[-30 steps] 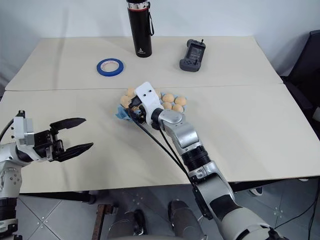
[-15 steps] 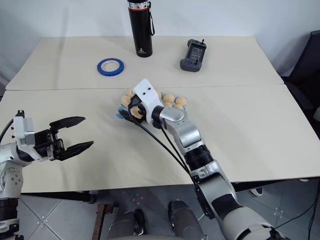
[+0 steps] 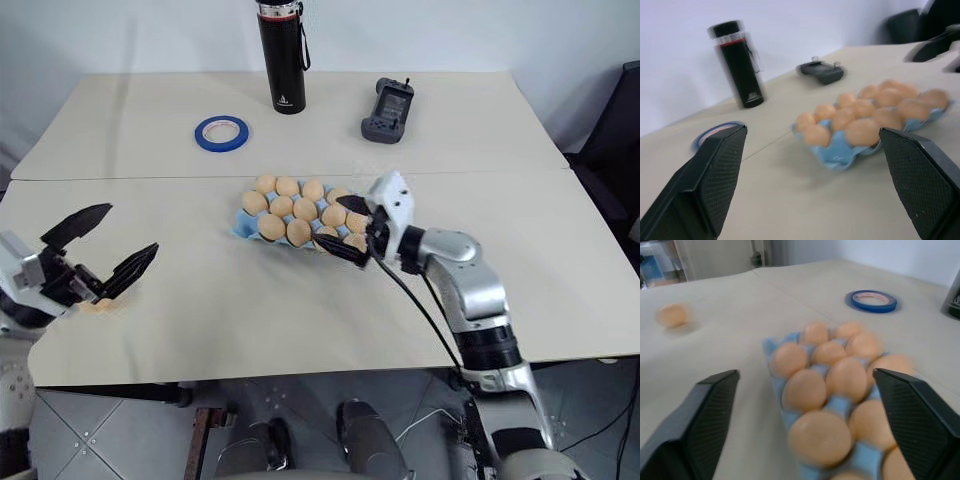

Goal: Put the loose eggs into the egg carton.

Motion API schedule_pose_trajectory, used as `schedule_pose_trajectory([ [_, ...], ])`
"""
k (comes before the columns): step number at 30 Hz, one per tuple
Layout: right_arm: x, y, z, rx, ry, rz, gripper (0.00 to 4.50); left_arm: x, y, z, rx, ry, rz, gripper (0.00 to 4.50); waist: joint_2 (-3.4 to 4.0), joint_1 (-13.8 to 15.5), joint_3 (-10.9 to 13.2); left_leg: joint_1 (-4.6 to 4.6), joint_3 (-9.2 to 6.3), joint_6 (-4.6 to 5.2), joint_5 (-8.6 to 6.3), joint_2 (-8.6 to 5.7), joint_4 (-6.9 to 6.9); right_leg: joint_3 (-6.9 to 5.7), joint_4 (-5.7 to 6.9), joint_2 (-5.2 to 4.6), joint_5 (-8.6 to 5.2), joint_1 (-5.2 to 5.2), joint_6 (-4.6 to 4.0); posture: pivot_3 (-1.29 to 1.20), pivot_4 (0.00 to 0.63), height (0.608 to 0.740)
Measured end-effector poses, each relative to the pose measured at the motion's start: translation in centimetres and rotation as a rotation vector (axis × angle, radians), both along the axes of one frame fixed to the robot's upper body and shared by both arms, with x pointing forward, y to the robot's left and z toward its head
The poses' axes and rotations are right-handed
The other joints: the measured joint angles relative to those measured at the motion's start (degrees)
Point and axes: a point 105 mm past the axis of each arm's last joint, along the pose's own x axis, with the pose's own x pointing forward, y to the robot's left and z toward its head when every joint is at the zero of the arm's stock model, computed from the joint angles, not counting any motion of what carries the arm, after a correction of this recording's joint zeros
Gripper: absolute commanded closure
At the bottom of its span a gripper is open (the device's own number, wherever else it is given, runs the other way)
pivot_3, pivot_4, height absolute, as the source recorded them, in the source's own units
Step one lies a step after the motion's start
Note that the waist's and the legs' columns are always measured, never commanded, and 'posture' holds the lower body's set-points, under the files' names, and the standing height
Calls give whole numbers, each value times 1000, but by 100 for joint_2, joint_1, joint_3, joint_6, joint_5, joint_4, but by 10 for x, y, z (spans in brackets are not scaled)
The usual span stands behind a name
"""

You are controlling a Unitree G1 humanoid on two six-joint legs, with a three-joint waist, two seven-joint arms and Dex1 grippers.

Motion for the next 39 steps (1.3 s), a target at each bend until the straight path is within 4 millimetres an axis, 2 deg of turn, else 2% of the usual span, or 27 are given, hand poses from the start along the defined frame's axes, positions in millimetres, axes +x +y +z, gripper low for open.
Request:
schedule_pose_trajectory([
  [2, -10, -19, -11, -31, 43, 42, 38, -12, 15, -8, -24, 16, 109, 0, -2, 13, 1, 0, 1, 6, -4, -1, 3, 1, -4, -1, 1, 3, 4, 0, 150, 740],
  [5, -21, -31, -12, -26, 70, 122, 38, -27, 30, -7, -55, -4, 256, 0, -17, 8, 9, 18, 0, 39, -19, -2, 6, 4, -2, 0, 8, 18, 4, 0, 150, 740],
  [8, -22, -41, -15, -40, 92, 134, 38, -38, 37, -7, -80, -13, 364, 0, -20, 8, 14, 82, -7, 23, -38, -2, 4, -3, -26, -1, 4, 87, -7, 0, 150, 740],
  [10, -19, -47, -19, -48, 119, 119, 38, -44, 44, -11, -116, -14, 445, 0, -22, 9, 14, 84, -9, 24, -40, -2, 5, -3, -37, -3, 0, 96, -20, 0, 150, 740],
  [17, -17, -52, -25, -44, 151, 113, 38, -54, 55, -24, -215, 18, 659, 0, -27, 15, 15, 78, -8, 34, -39, -4, 5, -1, -51, -5, 2, 97, -32, 0, 150, 740],
  [18, -18, -51, -24, -42, 152, 118, 38, -57, 55, -28, -258, 32, 696, 0, -27, 11, 16, 77, -7, 37, -41, -4, 5, 0, -51, -5, 15, 97, -8, 0, 150, 740],
  [20, -20, -51, -24, -36, 154, 135, 38, -61, 59, -42, -305, 88, 755, 0, -35, 12, 15, 77, -10, 50, -35, -2, 5, -3, -50, -1, 15, 96, -8, 0, 150, 740],
  [22, -22, -49, -22, -21, 159, 162, 38, -62, 62, -48, -315, 120, 783, 0, -41, 25, 19, 77, -16, 52, -33, -2, 2, -8, -49, 0, 13, 95, -12, 0, 150, 740],
  [27, -26, -45, -15, 16, 150, 211, 38, -52, 60, -58, -344, 191, 786, 0, -40, 85, 21, 75, -16, 44, -39, -3, 3, -7, -51, -2, 13, 95, -13, 0, 150, 740],
  [39, -34, -33, -2, 71, 114, 262, 38, 4, 53, -73, -351, 247, 655, 0, -40, 210, 21, 69, -15, 34, -52, 1, 3, -12, -50, -2, 11, 89, -15, 0, 150, 740],
])
